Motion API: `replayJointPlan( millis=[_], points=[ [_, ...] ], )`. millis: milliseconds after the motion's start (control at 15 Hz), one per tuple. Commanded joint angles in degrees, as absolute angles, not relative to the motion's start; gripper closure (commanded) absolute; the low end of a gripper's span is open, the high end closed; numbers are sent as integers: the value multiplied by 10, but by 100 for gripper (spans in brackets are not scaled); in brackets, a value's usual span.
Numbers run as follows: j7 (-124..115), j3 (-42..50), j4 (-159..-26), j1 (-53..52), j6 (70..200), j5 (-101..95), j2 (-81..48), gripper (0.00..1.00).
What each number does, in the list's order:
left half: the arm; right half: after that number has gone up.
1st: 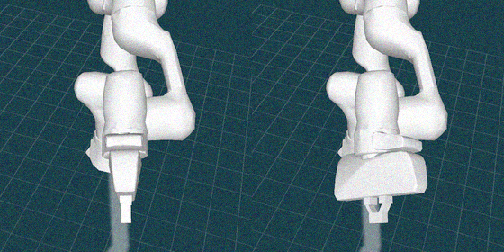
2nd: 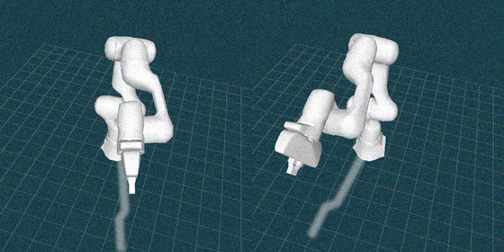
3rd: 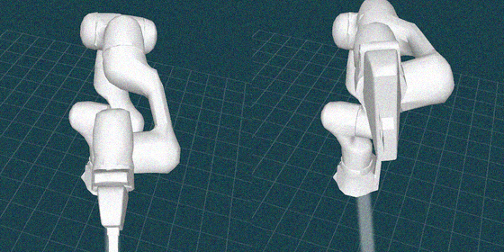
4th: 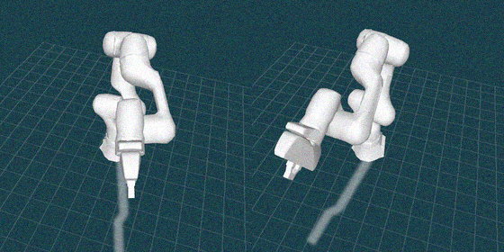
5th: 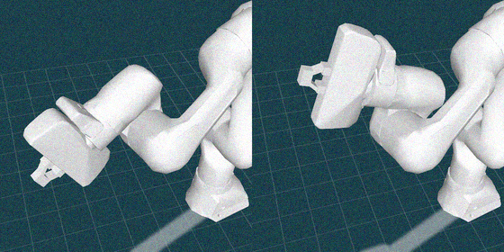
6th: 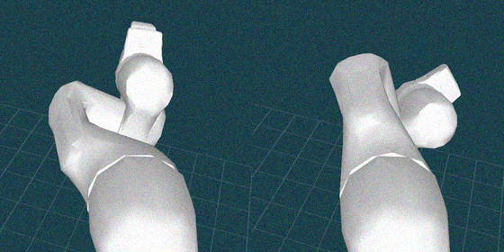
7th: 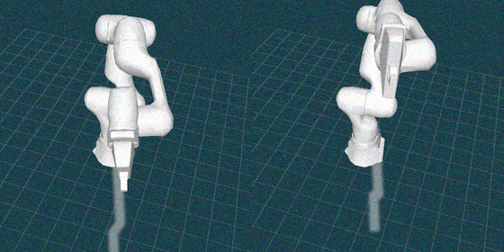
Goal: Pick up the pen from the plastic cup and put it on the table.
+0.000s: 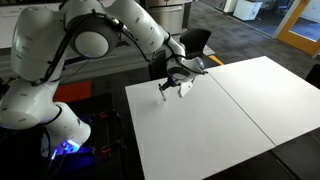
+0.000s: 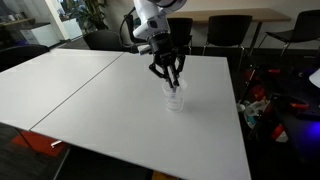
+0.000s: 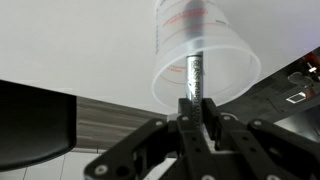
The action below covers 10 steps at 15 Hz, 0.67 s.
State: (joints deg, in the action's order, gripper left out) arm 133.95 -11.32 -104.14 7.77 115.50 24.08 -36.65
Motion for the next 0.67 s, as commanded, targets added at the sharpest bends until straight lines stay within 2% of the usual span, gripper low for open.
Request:
replayJointPlan(
  millis=[0, 533, 600],
  points=[
    [1390, -123, -1101, 97, 1152, 264, -299, 95],
    [1536, -111, -1183, 104, 1150, 327, -199, 95],
    [1498, -207, -1176, 182, 1157, 297, -198, 95]
  ],
)
